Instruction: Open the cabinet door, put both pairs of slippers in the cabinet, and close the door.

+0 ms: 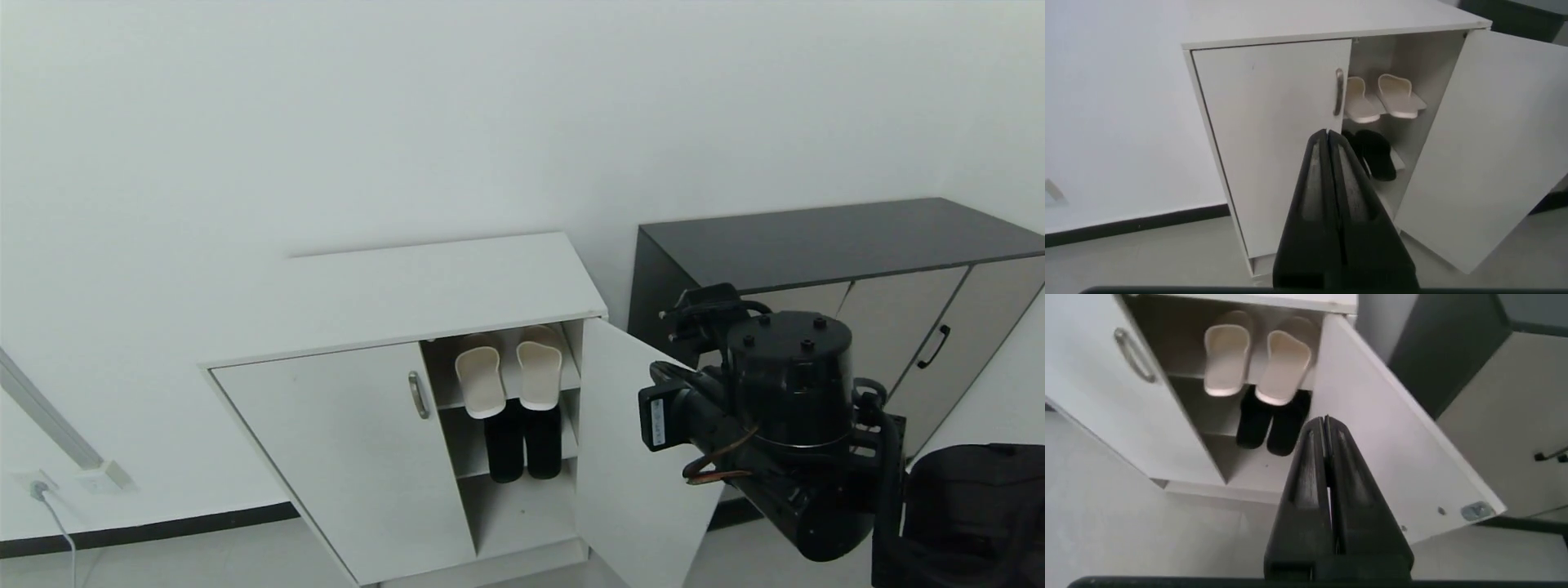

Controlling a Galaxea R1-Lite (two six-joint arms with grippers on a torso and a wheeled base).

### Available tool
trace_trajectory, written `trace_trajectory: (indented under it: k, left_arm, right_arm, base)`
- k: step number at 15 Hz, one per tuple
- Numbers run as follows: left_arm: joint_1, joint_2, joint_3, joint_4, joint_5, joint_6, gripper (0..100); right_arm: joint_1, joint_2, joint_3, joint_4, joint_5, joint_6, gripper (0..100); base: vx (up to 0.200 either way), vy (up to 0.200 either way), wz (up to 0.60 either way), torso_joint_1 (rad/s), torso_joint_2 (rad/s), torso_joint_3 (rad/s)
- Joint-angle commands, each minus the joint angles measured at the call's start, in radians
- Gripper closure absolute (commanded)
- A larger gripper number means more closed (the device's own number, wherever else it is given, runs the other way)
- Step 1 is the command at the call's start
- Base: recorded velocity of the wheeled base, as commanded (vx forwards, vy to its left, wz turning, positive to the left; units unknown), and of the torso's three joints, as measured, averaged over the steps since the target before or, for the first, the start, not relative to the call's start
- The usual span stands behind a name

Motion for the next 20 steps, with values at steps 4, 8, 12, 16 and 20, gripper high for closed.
trace_trajectory:
  k: [4,8,12,16,20]
  left_arm:
    - [0.000,0.001,0.000,0.000,0.000,0.000,100]
    - [0.000,0.001,0.000,0.000,0.000,0.003,100]
    - [0.000,0.001,0.000,0.000,0.000,0.002,100]
    - [0.000,0.001,0.000,0.000,0.000,0.002,100]
    - [0.000,0.001,0.000,0.000,0.000,0.002,100]
  right_arm:
    - [0.002,0.001,-0.001,0.000,0.000,0.000,100]
    - [-0.069,0.027,-0.079,0.025,0.000,-0.001,100]
    - [-0.228,0.096,-0.244,0.157,0.097,0.006,100]
    - [-0.362,0.206,-0.402,0.227,0.213,0.011,100]
    - [-0.418,0.301,-0.450,0.226,0.224,0.014,100]
  base:
    - [-0.200,0.000,0.00,-0.004,0.00,0.000]
    - [-0.050,0.000,0.00,-0.001,0.00,0.001]
    - [0.000,0.000,0.00,0.000,0.00,0.000]
    - [0.000,0.000,0.00,0.000,0.00,0.000]
    - [0.000,0.000,0.00,0.000,0.00,0.000]
